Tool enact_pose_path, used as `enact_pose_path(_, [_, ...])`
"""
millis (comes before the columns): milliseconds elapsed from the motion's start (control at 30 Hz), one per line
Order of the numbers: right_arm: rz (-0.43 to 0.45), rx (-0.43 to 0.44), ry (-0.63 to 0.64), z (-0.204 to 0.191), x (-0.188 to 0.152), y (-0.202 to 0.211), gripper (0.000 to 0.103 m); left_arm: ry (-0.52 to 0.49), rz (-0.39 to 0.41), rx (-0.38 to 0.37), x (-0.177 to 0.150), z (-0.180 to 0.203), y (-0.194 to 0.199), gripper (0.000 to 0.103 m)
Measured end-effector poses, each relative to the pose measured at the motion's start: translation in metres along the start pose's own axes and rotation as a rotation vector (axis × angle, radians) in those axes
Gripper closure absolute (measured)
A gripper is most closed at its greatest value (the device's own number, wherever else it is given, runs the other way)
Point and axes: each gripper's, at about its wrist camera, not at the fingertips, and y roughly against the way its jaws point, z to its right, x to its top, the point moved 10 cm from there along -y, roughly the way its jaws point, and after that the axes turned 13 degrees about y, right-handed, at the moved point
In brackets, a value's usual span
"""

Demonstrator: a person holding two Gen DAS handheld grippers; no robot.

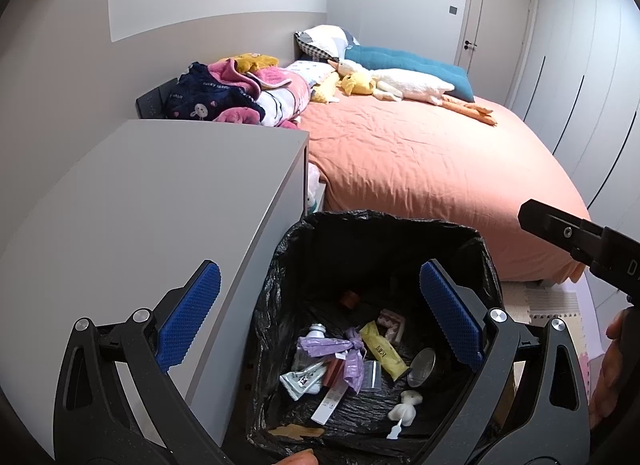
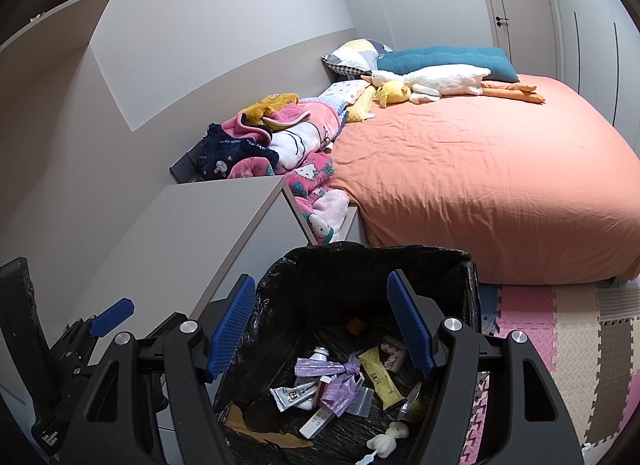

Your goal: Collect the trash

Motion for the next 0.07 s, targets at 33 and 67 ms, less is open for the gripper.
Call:
enact_pose_path(33, [-0.001, 0.0, -0.001, 0.0001, -0.0006, 0.0, 0.033, -0.003, 0.0, 0.002, -0.0004, 0.0003, -0.0002, 0.006])
enact_pose_path(67, [-0.001, 0.001, -0.001, -0.0002, 0.0006, -0.0002, 0.033, -0.005, -0.001, 0.002, -0.0002, 0.0006, -0.0004, 0.006])
